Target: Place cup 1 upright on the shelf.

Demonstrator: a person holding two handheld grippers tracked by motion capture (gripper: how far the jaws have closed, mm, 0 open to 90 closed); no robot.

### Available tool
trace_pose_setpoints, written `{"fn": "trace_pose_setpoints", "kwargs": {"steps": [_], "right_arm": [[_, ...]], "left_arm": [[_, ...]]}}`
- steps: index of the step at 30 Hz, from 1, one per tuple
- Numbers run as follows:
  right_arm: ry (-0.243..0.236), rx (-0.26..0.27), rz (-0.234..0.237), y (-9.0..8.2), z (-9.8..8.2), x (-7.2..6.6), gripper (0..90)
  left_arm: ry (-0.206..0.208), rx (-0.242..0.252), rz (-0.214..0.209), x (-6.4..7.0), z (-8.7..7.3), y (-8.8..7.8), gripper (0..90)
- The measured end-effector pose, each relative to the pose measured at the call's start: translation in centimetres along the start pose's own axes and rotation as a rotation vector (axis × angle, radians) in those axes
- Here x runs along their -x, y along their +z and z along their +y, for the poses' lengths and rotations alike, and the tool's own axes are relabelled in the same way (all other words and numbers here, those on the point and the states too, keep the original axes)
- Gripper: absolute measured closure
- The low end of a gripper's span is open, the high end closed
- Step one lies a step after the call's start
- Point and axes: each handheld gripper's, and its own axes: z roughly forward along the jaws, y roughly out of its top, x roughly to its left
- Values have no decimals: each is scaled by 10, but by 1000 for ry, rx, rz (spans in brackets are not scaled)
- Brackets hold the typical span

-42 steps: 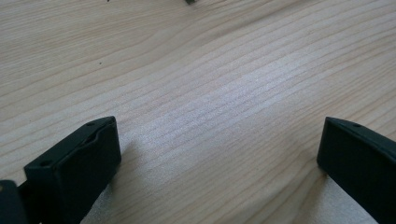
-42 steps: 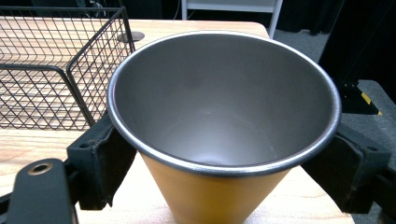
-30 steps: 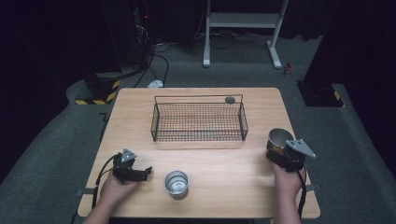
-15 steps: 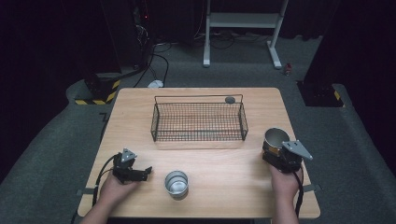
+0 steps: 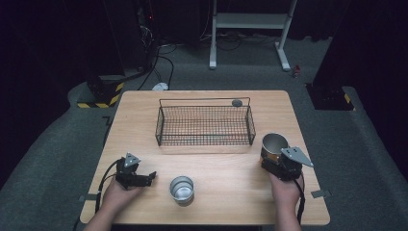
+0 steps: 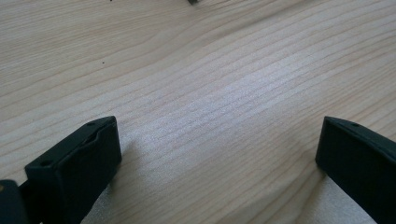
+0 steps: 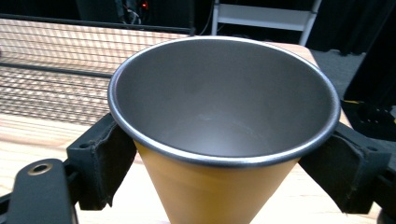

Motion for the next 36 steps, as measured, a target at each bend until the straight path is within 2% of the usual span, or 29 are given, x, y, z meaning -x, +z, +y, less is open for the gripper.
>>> {"fn": "trace_pose_setpoints", "kwargs": {"steps": [8, 14, 17, 36], "right_arm": [[-23, -9, 21, 1, 2, -21, 141], [-24, -9, 32, 2, 6, -29, 141], [-42, -16, 38, 4, 9, -36, 141], [-32, 55, 62, 0, 37, -52, 141]], "left_arm": [[-3, 0, 0, 0, 0, 0, 5], [-2, 0, 0, 0, 0, 0, 5], [-1, 0, 1, 0, 0, 0, 6], [-2, 2, 7, 1, 0, 0, 5]]}}
